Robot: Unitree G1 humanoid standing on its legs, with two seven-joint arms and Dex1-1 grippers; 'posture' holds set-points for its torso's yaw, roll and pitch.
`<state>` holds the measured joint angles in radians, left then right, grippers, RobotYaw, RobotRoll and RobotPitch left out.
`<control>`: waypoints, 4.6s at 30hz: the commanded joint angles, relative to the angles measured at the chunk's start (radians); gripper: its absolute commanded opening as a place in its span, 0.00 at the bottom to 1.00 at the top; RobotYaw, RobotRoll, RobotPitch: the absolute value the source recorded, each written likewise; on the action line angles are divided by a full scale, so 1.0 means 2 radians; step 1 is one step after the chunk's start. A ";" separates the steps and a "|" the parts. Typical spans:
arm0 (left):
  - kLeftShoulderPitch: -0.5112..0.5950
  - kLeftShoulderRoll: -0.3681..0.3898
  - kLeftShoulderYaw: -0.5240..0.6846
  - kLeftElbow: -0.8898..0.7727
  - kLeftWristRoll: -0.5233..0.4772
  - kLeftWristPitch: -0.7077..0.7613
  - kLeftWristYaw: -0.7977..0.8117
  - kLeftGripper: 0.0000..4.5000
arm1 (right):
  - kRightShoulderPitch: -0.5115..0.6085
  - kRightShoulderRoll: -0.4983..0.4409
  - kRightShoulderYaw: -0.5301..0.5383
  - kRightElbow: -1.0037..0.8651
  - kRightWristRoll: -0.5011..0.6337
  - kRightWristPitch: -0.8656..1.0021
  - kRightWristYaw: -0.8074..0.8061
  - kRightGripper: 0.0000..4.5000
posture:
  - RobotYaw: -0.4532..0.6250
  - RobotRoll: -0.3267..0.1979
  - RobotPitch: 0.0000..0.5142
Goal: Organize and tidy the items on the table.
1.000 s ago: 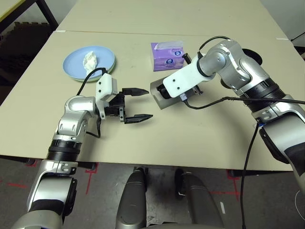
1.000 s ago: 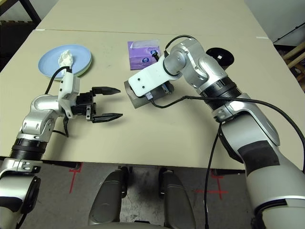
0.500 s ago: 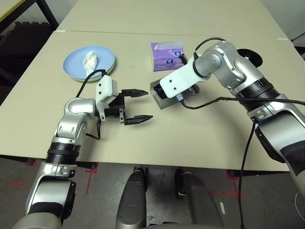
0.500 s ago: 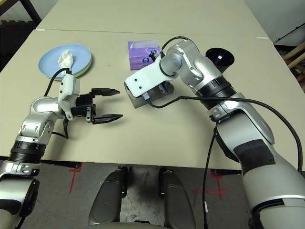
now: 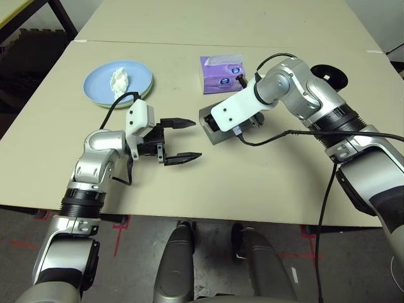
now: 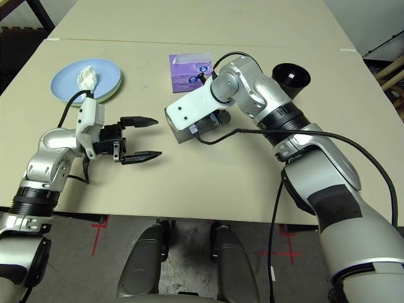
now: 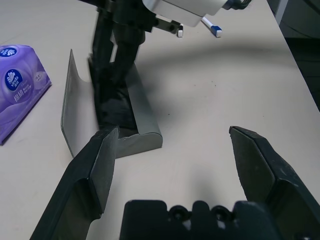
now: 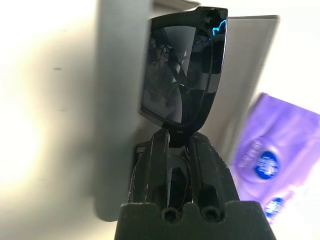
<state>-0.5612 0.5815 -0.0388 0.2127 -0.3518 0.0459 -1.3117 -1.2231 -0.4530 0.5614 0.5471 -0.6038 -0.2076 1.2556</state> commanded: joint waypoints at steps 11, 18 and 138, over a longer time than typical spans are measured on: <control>0.002 0.003 -0.003 0.001 -0.001 -0.005 -0.007 1.00 | 0.003 0.005 0.005 -0.002 0.009 0.014 0.020 0.10 | 0.65 0.62 0.43; 0.005 0.005 -0.002 0.000 -0.001 -0.004 -0.008 1.00 | 0.003 0.009 0.007 0.000 0.007 0.013 0.020 0.10 | 0.65 0.62 0.43; -0.211 -0.049 0.017 0.420 0.099 -0.142 0.044 0.00 | 0.460 -0.063 -0.361 -0.264 0.502 0.125 -0.138 1.00 | 0.48 0.62 0.43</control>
<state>-0.9774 0.4942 -0.0048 1.0346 -0.1743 -0.2234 -1.2348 -0.3259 -0.5724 -0.1430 0.0193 0.3880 0.0359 0.9879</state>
